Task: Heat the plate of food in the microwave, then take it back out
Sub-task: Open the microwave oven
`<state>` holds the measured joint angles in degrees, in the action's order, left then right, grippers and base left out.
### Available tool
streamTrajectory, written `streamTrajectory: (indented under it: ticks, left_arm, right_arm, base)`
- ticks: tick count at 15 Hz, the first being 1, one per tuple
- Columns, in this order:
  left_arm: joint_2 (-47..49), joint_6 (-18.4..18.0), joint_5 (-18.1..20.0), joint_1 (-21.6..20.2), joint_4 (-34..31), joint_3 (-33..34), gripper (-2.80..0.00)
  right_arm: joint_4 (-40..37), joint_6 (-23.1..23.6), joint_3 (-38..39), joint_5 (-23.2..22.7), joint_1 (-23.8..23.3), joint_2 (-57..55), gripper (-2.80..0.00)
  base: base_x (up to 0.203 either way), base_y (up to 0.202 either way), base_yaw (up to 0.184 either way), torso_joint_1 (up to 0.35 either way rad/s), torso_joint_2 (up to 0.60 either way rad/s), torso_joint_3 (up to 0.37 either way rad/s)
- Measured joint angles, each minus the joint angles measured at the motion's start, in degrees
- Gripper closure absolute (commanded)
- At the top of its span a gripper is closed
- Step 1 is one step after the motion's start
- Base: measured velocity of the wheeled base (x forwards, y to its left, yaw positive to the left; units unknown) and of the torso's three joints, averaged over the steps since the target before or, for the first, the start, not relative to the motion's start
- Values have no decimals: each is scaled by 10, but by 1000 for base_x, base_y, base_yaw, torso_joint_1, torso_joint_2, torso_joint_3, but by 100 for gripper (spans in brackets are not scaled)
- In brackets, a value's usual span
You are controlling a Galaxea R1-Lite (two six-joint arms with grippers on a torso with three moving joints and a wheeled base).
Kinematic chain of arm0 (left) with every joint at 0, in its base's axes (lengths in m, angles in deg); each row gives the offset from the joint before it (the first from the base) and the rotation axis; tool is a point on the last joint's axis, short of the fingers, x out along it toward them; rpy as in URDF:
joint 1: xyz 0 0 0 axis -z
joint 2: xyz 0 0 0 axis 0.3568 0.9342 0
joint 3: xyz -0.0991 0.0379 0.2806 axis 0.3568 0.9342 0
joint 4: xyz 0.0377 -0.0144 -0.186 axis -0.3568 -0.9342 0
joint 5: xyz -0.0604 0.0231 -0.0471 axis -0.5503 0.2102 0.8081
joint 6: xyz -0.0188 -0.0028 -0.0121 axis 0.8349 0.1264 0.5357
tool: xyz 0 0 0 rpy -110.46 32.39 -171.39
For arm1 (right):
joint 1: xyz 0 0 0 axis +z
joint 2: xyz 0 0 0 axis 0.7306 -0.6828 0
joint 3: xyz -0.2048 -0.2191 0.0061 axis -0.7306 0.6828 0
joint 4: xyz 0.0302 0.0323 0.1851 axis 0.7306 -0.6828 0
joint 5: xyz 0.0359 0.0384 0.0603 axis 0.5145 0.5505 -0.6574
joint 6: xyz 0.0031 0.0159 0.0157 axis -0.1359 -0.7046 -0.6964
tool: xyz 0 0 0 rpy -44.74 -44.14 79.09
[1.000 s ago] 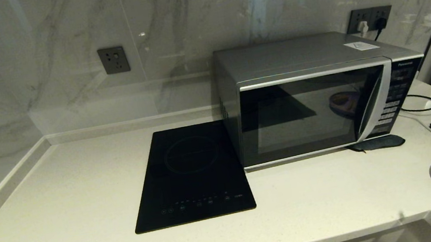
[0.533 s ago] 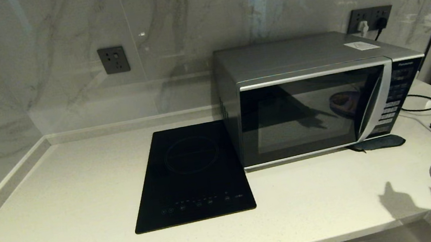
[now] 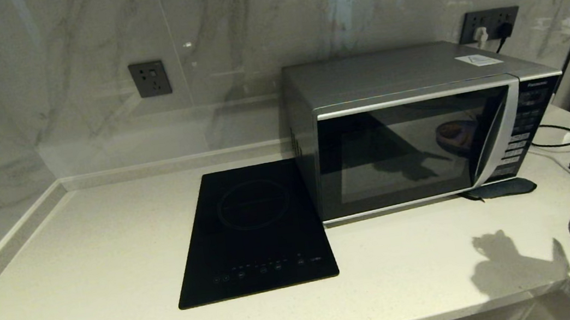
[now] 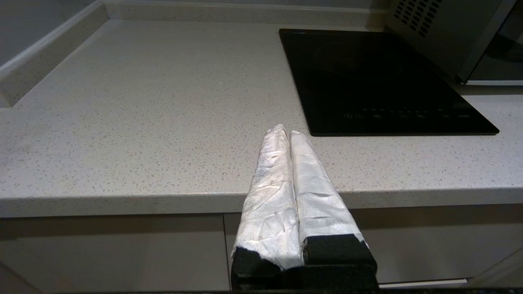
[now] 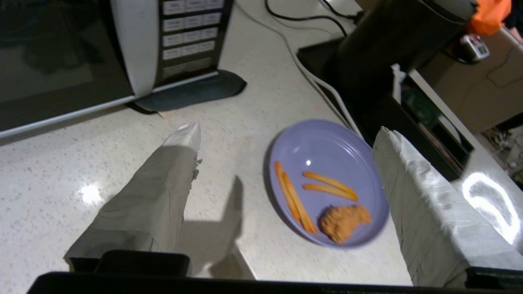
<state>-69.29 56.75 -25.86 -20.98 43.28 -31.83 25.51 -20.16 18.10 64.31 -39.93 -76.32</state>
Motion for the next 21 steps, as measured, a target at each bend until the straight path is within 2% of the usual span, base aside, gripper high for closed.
streamTrajectory:
  ticks: [3, 6, 8, 11, 12, 14, 17, 21]
  left_arm:
    - [0, 0, 0, 0, 0, 0, 0]
    - [0, 0, 0, 0, 0, 0, 0]
    - [0, 0, 0, 0, 0, 0, 0]
    - [0, 0, 0, 0, 0, 0, 0]
    - [0, 0, 0, 0, 0, 0, 0]
    - [0, 0, 0, 0, 0, 0, 0]
    - [0, 0, 0, 0, 0, 0, 0]
    - [0, 0, 0, 0, 0, 0, 0]
  right_arm:
    - [82, 28, 20, 4, 7, -53, -280]
    - [84, 43, 10, 5, 8, -84, -280]
    - [85, 70, -1, 4, 9, -96, -280]
    - [95, 68, -26, 13, 9, -112, -280]
    - [106, 60, -34, 27, 9, -121, -280]
    - [143, 39, -53, 83, 22, -154, -280]
    - [173, -4, -94, 163, 71, -207, -280]
    - [175, -16, -130, 182, 102, -256, -280]
  base:
    - [0, 0, 0, 0, 0, 0]
    - [0, 0, 0, 0, 0, 0]
    - [0, 0, 0, 0, 0, 0]
    - [0, 0, 0, 0, 0, 0]
    - [0, 0, 0, 0, 0, 0]
    - [0, 0, 0, 0, 0, 0]
    - [0, 0, 0, 0, 0, 0]
    - [0, 0, 0, 0, 0, 0]
